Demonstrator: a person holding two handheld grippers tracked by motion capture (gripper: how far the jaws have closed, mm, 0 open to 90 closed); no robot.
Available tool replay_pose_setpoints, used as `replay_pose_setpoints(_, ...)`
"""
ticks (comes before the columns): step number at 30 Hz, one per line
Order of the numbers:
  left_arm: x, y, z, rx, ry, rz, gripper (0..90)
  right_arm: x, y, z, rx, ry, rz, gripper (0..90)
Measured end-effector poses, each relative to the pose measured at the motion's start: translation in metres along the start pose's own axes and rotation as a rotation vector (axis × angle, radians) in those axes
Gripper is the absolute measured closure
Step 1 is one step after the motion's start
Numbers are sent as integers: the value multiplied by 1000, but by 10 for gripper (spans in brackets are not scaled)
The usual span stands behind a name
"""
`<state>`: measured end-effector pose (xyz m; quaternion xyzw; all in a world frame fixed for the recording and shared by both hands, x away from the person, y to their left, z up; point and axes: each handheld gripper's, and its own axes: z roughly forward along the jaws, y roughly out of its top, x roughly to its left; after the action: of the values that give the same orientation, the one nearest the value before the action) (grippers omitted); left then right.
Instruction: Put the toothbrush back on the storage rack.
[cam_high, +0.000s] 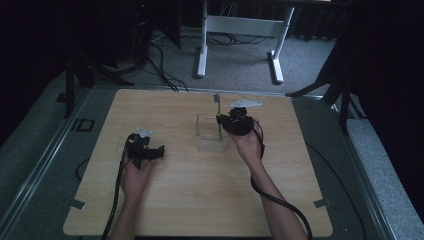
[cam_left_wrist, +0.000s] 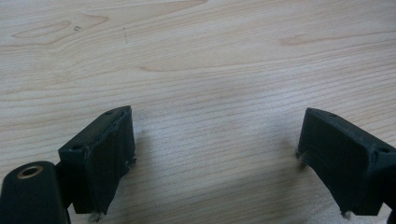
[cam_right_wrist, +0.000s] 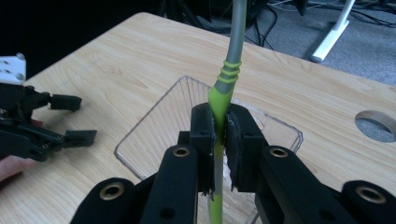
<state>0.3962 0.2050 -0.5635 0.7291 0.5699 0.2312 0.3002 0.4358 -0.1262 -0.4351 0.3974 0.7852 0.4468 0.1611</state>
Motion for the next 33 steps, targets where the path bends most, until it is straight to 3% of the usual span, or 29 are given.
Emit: replay_pose_setpoints(33,0,0,0,-1,0,0,114,3,-16,16,96,14,-33,812)
